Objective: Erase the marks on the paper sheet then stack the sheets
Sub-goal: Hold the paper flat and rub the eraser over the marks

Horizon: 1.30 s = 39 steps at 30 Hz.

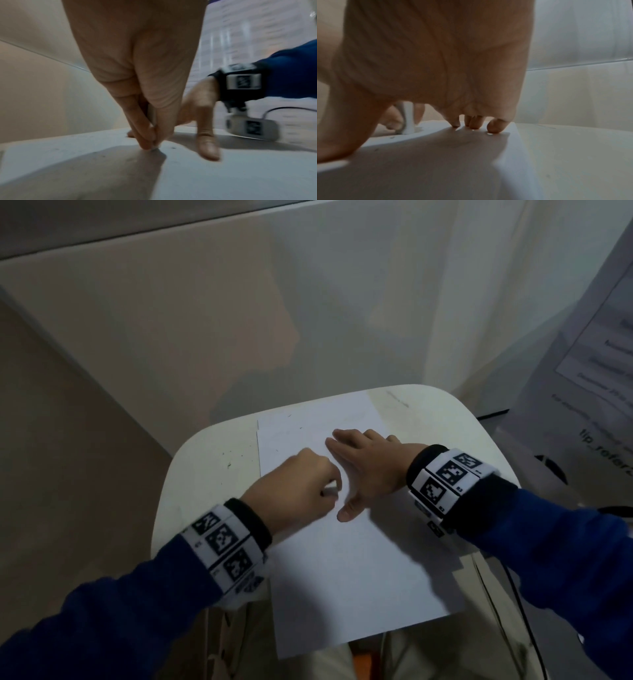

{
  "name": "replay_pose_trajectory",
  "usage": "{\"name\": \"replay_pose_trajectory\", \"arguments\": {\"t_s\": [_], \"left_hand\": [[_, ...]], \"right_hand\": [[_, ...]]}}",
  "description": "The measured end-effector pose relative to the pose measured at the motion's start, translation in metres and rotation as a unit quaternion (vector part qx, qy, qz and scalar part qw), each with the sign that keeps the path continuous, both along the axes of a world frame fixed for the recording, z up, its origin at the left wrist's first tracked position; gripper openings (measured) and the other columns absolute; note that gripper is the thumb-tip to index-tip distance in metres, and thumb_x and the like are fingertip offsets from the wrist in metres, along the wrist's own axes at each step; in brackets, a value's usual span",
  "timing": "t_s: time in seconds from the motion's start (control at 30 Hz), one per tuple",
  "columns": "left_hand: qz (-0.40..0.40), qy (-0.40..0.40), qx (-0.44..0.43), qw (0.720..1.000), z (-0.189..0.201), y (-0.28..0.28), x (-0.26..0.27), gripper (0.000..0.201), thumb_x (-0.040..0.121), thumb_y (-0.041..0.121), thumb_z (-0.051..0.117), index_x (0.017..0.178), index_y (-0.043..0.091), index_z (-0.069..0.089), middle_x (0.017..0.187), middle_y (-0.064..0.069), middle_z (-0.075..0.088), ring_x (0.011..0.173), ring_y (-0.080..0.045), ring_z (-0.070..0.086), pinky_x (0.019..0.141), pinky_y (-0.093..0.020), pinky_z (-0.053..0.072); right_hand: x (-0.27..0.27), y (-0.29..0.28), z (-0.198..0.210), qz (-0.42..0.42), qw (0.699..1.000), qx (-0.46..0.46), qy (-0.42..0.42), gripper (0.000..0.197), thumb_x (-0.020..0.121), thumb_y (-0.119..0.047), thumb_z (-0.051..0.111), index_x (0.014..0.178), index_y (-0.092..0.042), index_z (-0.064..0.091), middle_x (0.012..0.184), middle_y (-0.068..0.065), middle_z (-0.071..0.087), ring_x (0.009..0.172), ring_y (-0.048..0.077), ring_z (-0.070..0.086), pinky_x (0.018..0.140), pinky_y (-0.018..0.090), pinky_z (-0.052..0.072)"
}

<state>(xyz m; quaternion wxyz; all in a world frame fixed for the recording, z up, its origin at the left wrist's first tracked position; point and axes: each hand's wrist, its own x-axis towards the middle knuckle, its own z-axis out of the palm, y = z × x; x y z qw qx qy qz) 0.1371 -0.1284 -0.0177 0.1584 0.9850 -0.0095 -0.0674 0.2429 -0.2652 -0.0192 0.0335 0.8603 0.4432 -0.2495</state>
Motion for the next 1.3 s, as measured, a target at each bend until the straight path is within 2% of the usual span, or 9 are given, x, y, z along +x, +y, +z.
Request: {"name": "replay_pose_trajectory", "arguments": {"t_s": [0.1, 0.2, 0.4, 0.53, 0.63, 0.8, 0.87, 1.07, 1.3], "left_hand": [[0.045, -0.041, 0.009, 0.998, 0.003, 0.009, 0.013, 0.018, 0.086, 0.015, 0.056, 0.089, 0.018, 0.073, 0.07, 0.008, 0.058, 0.062, -0.009, 0.059, 0.058, -0.028, 0.053], [0.056, -0.054, 0.019, 0.997, 0.003, 0.009, 0.017, 0.018, 0.087, 0.013, 0.054, 0.087, 0.017, 0.072, 0.071, 0.005, 0.06, 0.062, -0.011, 0.06, 0.058, -0.031, 0.055], [-0.03, 0.02, -0.023, 0.999, 0.004, -0.008, -0.003, 0.016, 0.077, 0.017, 0.058, 0.081, 0.022, 0.073, 0.061, 0.01, 0.058, 0.053, -0.007, 0.056, 0.054, -0.035, 0.054], [0.021, -0.018, -0.014, 1.0, 0.004, 0.004, 0.011, 0.013, 0.084, 0.017, 0.06, 0.087, 0.02, 0.072, 0.064, 0.011, 0.055, 0.056, -0.003, 0.055, 0.054, -0.029, 0.052], [0.065, -0.057, 0.01, 0.996, 0.003, 0.013, 0.023, 0.016, 0.087, 0.017, 0.057, 0.088, 0.018, 0.073, 0.073, 0.005, 0.062, 0.065, -0.011, 0.061, 0.061, -0.034, 0.057], [-0.007, -0.009, -0.027, 1.0, 0.009, -0.008, 0.007, 0.014, 0.082, 0.012, 0.061, 0.085, 0.021, 0.07, 0.057, 0.017, 0.048, 0.055, 0.002, 0.054, 0.052, -0.014, 0.036], [-0.033, 0.006, -0.04, 0.999, 0.01, -0.013, 0.002, 0.015, 0.079, 0.011, 0.062, 0.085, 0.021, 0.071, 0.053, 0.018, 0.044, 0.055, 0.007, 0.053, 0.05, -0.014, 0.033], [0.055, -0.038, 0.026, 0.997, 0.005, 0.025, 0.032, 0.015, 0.084, 0.02, 0.06, 0.088, 0.021, 0.074, 0.075, 0.005, 0.061, 0.068, -0.016, 0.064, 0.064, -0.034, 0.057], [-0.025, 0.025, 0.003, 0.999, 0.004, -0.001, -0.005, 0.021, 0.081, 0.019, 0.056, 0.087, 0.022, 0.076, 0.071, 0.007, 0.065, 0.059, -0.008, 0.059, 0.061, -0.032, 0.056]], "right_hand": [[-0.001, 0.001, 0.001, -0.002, 1.0, -0.002, 0.0, 0.125, 0.061, -0.075, 0.074, 0.154, -0.03, 0.004, 0.163, -0.008, -0.002, 0.146, 0.026, 0.013, 0.116, 0.051, 0.022], [0.0, 0.001, 0.002, -0.003, 1.0, 0.001, 0.002, 0.124, 0.061, -0.074, 0.074, 0.154, -0.03, 0.005, 0.163, -0.008, -0.001, 0.147, 0.026, 0.013, 0.116, 0.052, 0.021], [0.001, -0.002, -0.004, -0.004, 1.0, 0.01, 0.004, 0.123, 0.056, -0.076, 0.075, 0.151, -0.03, 0.011, 0.162, -0.008, -0.001, 0.145, 0.027, 0.015, 0.113, 0.051, 0.022], [0.002, -0.002, -0.004, -0.005, 1.0, 0.005, 0.008, 0.129, 0.058, -0.077, 0.074, 0.155, -0.031, 0.001, 0.163, -0.01, -0.004, 0.147, 0.026, 0.011, 0.116, 0.051, 0.019], [0.002, -0.001, -0.005, -0.007, 1.0, 0.01, 0.008, 0.132, 0.056, -0.079, 0.073, 0.155, -0.034, -0.002, 0.163, -0.009, -0.002, 0.147, 0.026, 0.012, 0.115, 0.051, 0.019], [0.002, -0.003, -0.004, -0.008, 1.0, 0.013, 0.012, 0.125, 0.056, -0.076, 0.075, 0.152, -0.03, 0.01, 0.163, -0.01, -0.002, 0.147, 0.026, 0.012, 0.117, 0.052, 0.02], [0.002, -0.003, -0.005, -0.006, 1.0, 0.016, 0.01, 0.125, 0.055, -0.077, 0.075, 0.152, -0.03, 0.011, 0.163, -0.01, -0.001, 0.146, 0.026, 0.013, 0.116, 0.051, 0.021], [0.003, 0.001, -0.008, -0.008, 1.0, 0.008, 0.001, 0.132, 0.053, -0.083, 0.071, 0.154, -0.031, 0.002, 0.163, -0.009, -0.002, 0.147, 0.027, 0.012, 0.114, 0.053, 0.022], [0.003, -0.002, -0.008, -0.008, 1.0, 0.009, 0.004, 0.131, 0.054, -0.082, 0.071, 0.154, -0.03, 0.005, 0.163, -0.009, -0.003, 0.147, 0.027, 0.011, 0.116, 0.053, 0.021]]}}
